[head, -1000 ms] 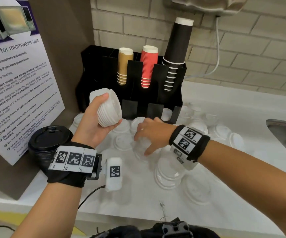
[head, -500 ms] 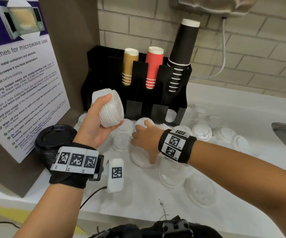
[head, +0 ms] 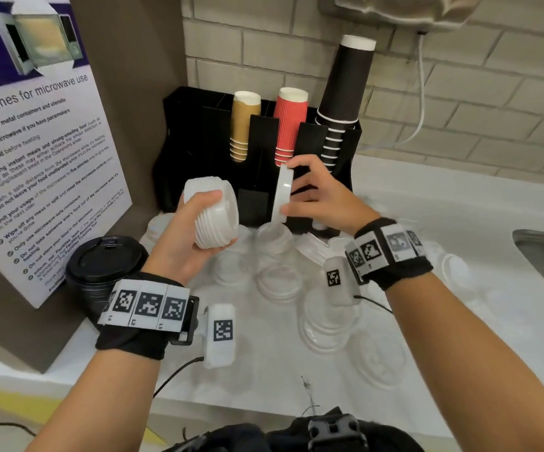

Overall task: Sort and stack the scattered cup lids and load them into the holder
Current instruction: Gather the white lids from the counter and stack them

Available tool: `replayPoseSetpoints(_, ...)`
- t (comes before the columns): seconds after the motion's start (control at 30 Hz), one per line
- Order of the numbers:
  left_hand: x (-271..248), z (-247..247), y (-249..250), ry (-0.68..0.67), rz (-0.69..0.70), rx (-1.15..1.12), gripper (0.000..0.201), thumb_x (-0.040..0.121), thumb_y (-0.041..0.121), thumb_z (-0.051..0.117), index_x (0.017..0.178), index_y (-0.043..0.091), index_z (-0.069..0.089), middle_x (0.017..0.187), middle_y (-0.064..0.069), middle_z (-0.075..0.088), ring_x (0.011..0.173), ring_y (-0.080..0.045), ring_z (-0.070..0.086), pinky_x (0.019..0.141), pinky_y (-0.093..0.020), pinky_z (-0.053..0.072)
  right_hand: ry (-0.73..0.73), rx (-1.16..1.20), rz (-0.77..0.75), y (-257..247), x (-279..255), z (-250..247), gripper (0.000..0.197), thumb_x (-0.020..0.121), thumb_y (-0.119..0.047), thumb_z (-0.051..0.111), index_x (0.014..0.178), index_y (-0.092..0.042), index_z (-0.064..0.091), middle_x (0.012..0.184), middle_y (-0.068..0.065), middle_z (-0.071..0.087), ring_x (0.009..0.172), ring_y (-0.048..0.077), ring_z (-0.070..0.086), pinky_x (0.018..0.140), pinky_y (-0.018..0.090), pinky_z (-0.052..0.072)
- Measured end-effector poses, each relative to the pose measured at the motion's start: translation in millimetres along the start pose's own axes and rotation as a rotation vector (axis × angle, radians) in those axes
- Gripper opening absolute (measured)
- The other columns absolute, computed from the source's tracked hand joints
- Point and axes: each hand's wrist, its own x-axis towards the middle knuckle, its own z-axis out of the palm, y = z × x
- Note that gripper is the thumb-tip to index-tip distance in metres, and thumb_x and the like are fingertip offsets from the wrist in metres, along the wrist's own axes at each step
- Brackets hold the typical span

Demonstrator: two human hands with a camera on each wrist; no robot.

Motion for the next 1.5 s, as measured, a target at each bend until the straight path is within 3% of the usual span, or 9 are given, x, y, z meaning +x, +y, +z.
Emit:
replayPoseSetpoints(0.13, -2.6, 12.3, -16.4, -0.026, -0.069, 0.029, 0.07, 0.07, 0.032, 0.073, 0.135, 0.023, 0.05, 0.111, -0.003, 0.06, 0.098, -0.019, 0.06, 0.066, -0.035, 0.057, 0.1, 0.218, -0.013, -0.1, -26.2, 9.6, 0.055, 0.074, -0.022, 0.075, 0.123, -0.036, 0.051, 0.106, 0.005, 0.062, 0.097, 0.02, 0.067, 0.082, 0.028, 0.055)
replayPoseSetpoints(0.27, -4.6, 22.1, -25.7, -0.09, -0.134, 0.089, 0.072, 0.071, 0.036, 0.075, 0.137, 0.022, 0.05, 0.118, -0.006, 0.063, 0.1, -0.021, 0.063, 0.064, -0.035, 0.057, 0.082, 0.204, -0.018, 5.7, -42.2, 27.4, 0.057, 0.079, -0.014, 0.076, 0.128, -0.032, 0.051, 0.116, 0.004, 0.059, 0.102, 0.02, 0.062, 0.089, 0.036, 0.054)
replayPoseSetpoints(0.5, -6.7, 28.6, -27.6, -0.192, -0.139, 0.126, 0.066, 0.078, 0.041, 0.067, 0.139, 0.023, 0.047, 0.13, -0.013, 0.061, 0.111, -0.027, 0.064, 0.085, -0.045, 0.055, 0.076, 0.15, -0.052, 3.4, -51.3, 39.2, 0.064, 0.079, -0.015, 0.077, 0.132, -0.035, 0.049, 0.121, -0.008, 0.056, 0.108, 0.009, 0.059, 0.093, 0.032, 0.053)
replayPoseSetpoints(0.77, -9.6, 31.3, -25.7, -0.165, -0.107, 0.114, 0.071, 0.076, 0.046, 0.066, 0.14, 0.023, 0.045, 0.135, -0.014, 0.056, 0.113, -0.028, 0.062, 0.073, -0.038, 0.059, 0.09, 0.147, -0.074, 2.9, -48.3, 47.2, 0.064, 0.075, -0.016, 0.08, 0.128, -0.037, 0.05, 0.119, -0.014, 0.055, 0.11, 0.01, 0.058, 0.092, 0.039, 0.055)
replayPoseSetpoints(1.0, -3.0, 22.2, -15.1, -0.098, -0.054, 0.035, 0.076, 0.072, 0.037, 0.069, 0.142, 0.021, 0.043, 0.135, -0.011, 0.056, 0.117, -0.028, 0.06, 0.075, -0.039, 0.057, 0.011, 0.153, -0.09, -3.8, -20.5, 44.4, 0.047, 0.087, -0.026, 0.069, 0.128, -0.038, 0.052, 0.117, -0.009, 0.06, 0.106, 0.008, 0.062, 0.087, 0.025, 0.054)
replayPoseSetpoints(1.1, -1.4, 13.7, -8.6, -0.022, 0.005, -0.01, 0.074, 0.072, 0.035, 0.074, 0.14, 0.022, 0.046, 0.13, -0.007, 0.055, 0.108, -0.021, 0.058, 0.073, -0.037, 0.057, 0.075, -0.213, 0.041, -1.2, 12.0, 25.8, 0.028, 0.099, -0.023, 0.051, 0.125, -0.019, 0.059, 0.119, -0.002, 0.062, 0.11, 0.013, 0.058, 0.096, 0.025, 0.046)
replayPoseSetpoints(1.2, -2.1, 5.5, -3.2, -0.002, 0.022, -0.037, 0.073, 0.073, 0.034, 0.07, 0.14, 0.023, 0.045, 0.132, -0.006, 0.054, 0.111, -0.021, 0.057, 0.076, -0.037, 0.057, -0.223, -0.889, 0.303, 6.3, 39.6, 24.2, 0.031, 0.1, -0.015, 0.042, 0.123, -0.003, 0.06, 0.127, 0.012, 0.059, 0.118, 0.027, 0.055, 0.1, 0.033, 0.043)
replayPoseSetpoints(1.27, -3.4, 1.2, -1.0, -0.002, 0.022, -0.041, 0.074, 0.072, 0.035, 0.067, 0.141, 0.024, 0.044, 0.133, -0.005, 0.054, 0.114, -0.022, 0.056, 0.077, -0.037, 0.056, -0.445, -1.143, 0.44, 9.7, 46.0, 29.6, 0.033, 0.1, -0.018, 0.043, 0.123, 0.0, 0.057, 0.127, 0.015, 0.058, 0.118, 0.03, 0.054, 0.099, 0.036, 0.045)
replayPoseSetpoints(1.5, -6.3, -6.8, 1.8, 0.012, 0.033, -0.049, 0.074, 0.071, 0.034, 0.067, 0.141, 0.025, 0.044, 0.13, -0.004, 0.055, 0.113, -0.021, 0.056, 0.079, -0.039, 0.056, -0.597, -1.305, 0.454, 26.8, 52.9, 32.1, 0.046, 0.095, -0.03, 0.051, 0.136, -0.009, 0.048, 0.14, 0.011, 0.045, 0.13, 0.029, 0.039, 0.106, 0.045, 0.039)
